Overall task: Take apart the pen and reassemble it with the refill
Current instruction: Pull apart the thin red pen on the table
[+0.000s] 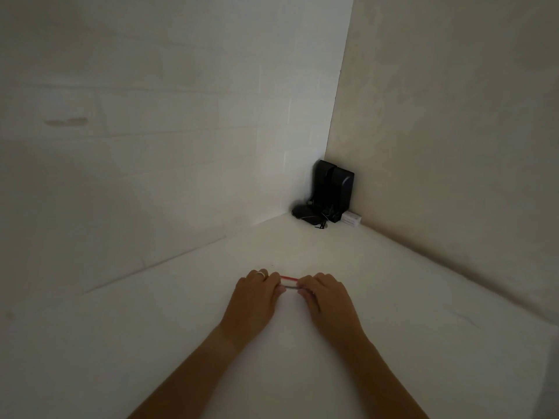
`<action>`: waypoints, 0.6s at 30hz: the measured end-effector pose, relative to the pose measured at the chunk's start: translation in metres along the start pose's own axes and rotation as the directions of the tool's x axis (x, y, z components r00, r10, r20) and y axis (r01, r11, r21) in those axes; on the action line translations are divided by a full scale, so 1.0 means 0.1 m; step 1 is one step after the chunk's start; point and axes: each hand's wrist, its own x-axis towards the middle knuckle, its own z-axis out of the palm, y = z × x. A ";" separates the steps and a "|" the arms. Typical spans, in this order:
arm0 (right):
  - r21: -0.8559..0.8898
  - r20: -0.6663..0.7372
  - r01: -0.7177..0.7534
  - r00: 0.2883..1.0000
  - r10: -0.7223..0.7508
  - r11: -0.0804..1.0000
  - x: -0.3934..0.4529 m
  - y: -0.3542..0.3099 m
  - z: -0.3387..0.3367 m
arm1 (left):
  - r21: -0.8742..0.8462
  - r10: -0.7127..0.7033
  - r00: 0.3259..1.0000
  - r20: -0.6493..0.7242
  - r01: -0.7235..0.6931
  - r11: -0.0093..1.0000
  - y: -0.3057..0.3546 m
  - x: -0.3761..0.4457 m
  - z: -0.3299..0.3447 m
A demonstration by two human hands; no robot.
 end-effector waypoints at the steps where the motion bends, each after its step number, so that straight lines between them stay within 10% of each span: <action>1: -0.004 -0.002 0.004 1.000 -0.004 1.000 -0.01 0.00 0.00 | 0.017 0.019 1.000 0.003 -0.019 1.000 -0.02 0.00 -0.01; 12: 0.022 0.004 0.057 0.998 -0.057 0.998 -0.01 -0.04 -0.02 | 0.064 -0.072 0.994 0.080 0.067 0.996 -0.01 -0.05 -0.17; 18: -0.141 0.017 0.021 1.000 -0.019 0.990 -0.03 -0.11 -0.05 | 0.044 0.097 0.995 0.030 -0.098 0.994 -0.04 -0.07 -0.10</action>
